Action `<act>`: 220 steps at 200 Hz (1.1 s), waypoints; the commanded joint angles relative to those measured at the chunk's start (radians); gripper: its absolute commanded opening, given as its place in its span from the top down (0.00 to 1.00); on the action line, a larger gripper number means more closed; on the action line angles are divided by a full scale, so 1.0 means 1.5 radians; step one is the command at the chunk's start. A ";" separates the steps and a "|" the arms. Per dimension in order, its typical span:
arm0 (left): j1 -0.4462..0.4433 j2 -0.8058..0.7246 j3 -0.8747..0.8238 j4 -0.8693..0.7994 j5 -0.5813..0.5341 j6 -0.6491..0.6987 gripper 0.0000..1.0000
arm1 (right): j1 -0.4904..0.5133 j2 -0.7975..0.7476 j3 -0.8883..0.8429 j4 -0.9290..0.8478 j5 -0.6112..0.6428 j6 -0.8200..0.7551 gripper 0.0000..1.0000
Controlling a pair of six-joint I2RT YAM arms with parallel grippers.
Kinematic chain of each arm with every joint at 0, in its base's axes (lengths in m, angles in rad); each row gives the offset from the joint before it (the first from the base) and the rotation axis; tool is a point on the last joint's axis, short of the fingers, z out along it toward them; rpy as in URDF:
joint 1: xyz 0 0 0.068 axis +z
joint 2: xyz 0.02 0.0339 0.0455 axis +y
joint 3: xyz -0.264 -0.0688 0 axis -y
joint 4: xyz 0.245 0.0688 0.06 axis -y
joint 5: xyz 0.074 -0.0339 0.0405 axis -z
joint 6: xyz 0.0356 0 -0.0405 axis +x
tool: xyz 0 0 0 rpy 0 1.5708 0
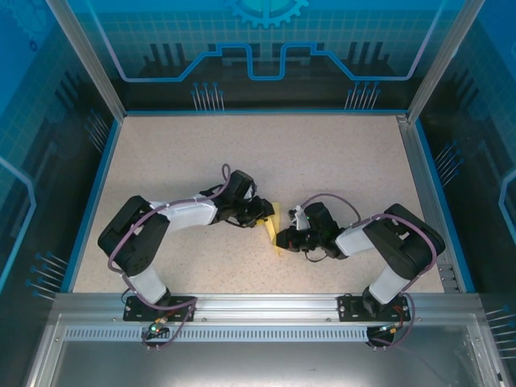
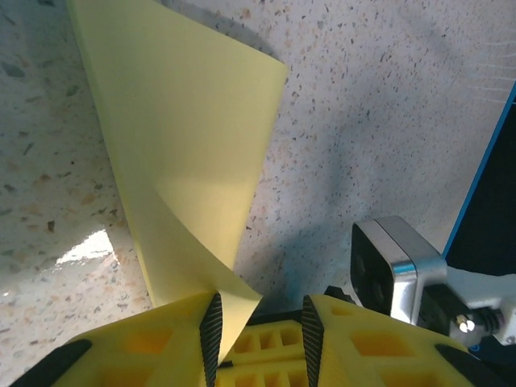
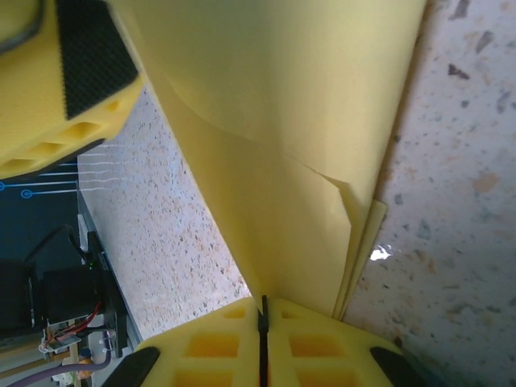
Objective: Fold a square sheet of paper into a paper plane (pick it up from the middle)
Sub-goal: Fold the wing for the fifth time at the center of the table.
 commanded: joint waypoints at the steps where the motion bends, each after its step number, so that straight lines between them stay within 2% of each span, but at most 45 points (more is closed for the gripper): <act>1: -0.005 0.024 0.009 0.024 0.021 0.007 0.64 | -0.004 -0.007 0.001 -0.058 0.045 -0.016 0.88; 36: -0.008 0.041 0.029 0.019 0.020 0.022 0.64 | -0.003 -0.039 0.018 -0.115 0.065 -0.035 0.80; 78: -0.009 0.058 0.043 0.016 0.032 0.030 0.63 | -0.002 -0.050 0.042 -0.163 0.082 -0.047 0.81; 133: -0.011 0.068 0.054 0.013 0.042 0.034 0.63 | 0.029 -0.079 0.080 -0.229 0.123 -0.096 0.66; 220: -0.012 0.071 0.063 0.010 0.042 0.032 0.64 | 0.038 -0.056 0.112 -0.244 0.127 -0.111 0.63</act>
